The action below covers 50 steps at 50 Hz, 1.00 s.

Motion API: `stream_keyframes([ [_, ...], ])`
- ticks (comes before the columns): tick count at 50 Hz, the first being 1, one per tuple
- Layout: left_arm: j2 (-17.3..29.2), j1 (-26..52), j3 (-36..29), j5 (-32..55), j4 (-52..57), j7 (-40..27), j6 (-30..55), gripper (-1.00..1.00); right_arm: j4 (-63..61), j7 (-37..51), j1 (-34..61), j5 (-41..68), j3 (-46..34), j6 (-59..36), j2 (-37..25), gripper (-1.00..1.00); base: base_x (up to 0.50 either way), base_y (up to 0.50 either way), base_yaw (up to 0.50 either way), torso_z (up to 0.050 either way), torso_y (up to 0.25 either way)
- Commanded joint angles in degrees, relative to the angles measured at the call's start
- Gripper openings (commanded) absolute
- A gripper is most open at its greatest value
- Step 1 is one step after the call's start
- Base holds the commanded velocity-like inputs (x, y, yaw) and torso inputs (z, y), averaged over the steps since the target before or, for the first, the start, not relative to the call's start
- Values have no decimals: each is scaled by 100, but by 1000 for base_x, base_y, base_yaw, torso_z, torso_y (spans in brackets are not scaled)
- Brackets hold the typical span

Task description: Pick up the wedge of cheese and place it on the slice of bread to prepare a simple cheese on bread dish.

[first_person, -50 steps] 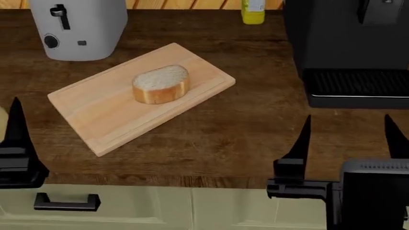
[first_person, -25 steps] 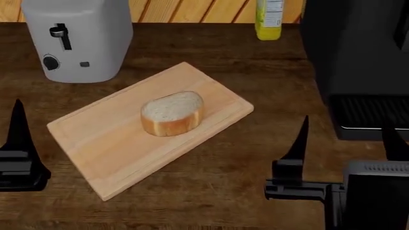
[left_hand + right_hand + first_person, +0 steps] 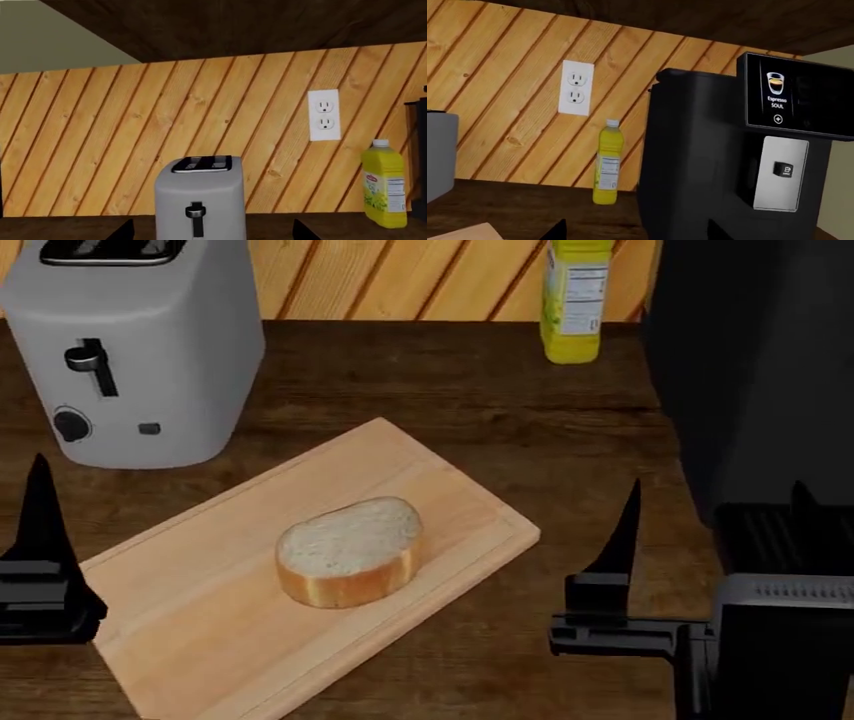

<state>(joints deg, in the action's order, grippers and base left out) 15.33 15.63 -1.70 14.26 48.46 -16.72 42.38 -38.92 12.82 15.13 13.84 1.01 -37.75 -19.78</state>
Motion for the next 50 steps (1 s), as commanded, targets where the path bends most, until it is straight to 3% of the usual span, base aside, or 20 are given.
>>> stream_keyframes([
  [1,13,-51,11,30,-24,-27,-61,100,17,13,-27,-38,-69,45,-37,100,152,0,0,0,0],
  [34,60,-20,-79,53,-78,-164,-51,100,30,160,-37,19,-16,15,-22,100,64,0,0,0,0],
  [50,77,-503,358,87,-10,-391,-99,100,133,185,-103,10,-89,96,-7,100,0,0,0,0,0],
])
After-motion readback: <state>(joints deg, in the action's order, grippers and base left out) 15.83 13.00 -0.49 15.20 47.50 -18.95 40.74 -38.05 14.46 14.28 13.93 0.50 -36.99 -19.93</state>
